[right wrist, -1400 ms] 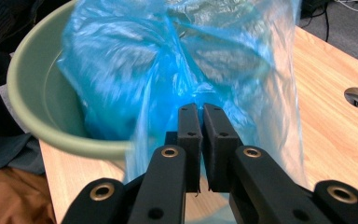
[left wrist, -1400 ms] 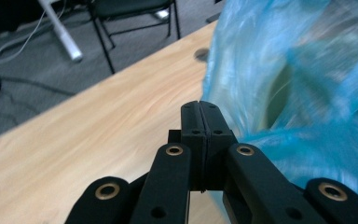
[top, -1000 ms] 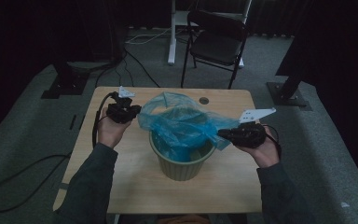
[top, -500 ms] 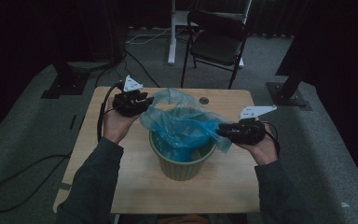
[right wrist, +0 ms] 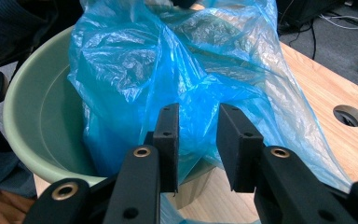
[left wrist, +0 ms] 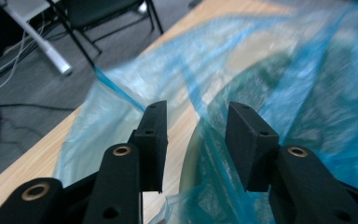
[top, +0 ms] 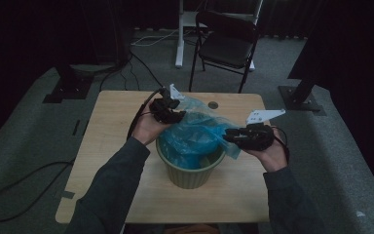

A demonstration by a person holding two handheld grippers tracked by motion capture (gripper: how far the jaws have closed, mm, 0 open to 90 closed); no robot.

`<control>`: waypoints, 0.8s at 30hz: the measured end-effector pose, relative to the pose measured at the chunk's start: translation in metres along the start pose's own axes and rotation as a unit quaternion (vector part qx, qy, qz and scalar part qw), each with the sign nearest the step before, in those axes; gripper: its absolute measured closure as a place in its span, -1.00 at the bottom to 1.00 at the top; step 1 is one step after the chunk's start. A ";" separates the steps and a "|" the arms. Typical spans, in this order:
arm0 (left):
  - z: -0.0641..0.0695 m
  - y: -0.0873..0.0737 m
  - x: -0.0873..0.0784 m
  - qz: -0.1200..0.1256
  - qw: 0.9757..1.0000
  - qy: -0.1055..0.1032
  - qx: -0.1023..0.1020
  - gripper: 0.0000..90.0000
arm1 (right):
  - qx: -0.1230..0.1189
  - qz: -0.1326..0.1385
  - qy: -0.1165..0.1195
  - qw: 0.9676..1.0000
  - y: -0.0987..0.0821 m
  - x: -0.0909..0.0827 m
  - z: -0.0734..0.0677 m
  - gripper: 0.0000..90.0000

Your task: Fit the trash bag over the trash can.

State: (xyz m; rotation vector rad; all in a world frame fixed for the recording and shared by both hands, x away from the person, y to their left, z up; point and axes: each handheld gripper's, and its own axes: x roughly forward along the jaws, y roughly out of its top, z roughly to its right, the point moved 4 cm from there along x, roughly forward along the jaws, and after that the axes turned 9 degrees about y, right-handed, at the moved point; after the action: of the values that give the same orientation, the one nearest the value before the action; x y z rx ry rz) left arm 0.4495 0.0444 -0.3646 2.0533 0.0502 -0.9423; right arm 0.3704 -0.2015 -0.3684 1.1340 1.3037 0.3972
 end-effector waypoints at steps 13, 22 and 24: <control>0.000 -0.001 0.002 0.003 1.000 0.009 0.000 0.98 | 0.008 -0.009 -0.002 1.000 -0.011 -0.005 0.003 0.76; -0.014 -0.015 -0.002 -0.003 1.000 0.022 -0.017 1.00 | 0.002 -0.020 0.007 1.000 -0.016 -0.009 -0.001 1.00; -0.018 -0.018 -0.004 -0.005 0.999 0.027 -0.024 1.00 | 0.000 -0.022 0.009 1.000 -0.017 -0.009 -0.002 1.00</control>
State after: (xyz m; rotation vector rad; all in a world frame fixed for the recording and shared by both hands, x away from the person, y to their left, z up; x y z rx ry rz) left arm 0.4511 0.0702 -0.3679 2.0357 0.1101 -0.8836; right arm 0.3603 -0.2154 -0.3773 1.1022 1.3427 0.3749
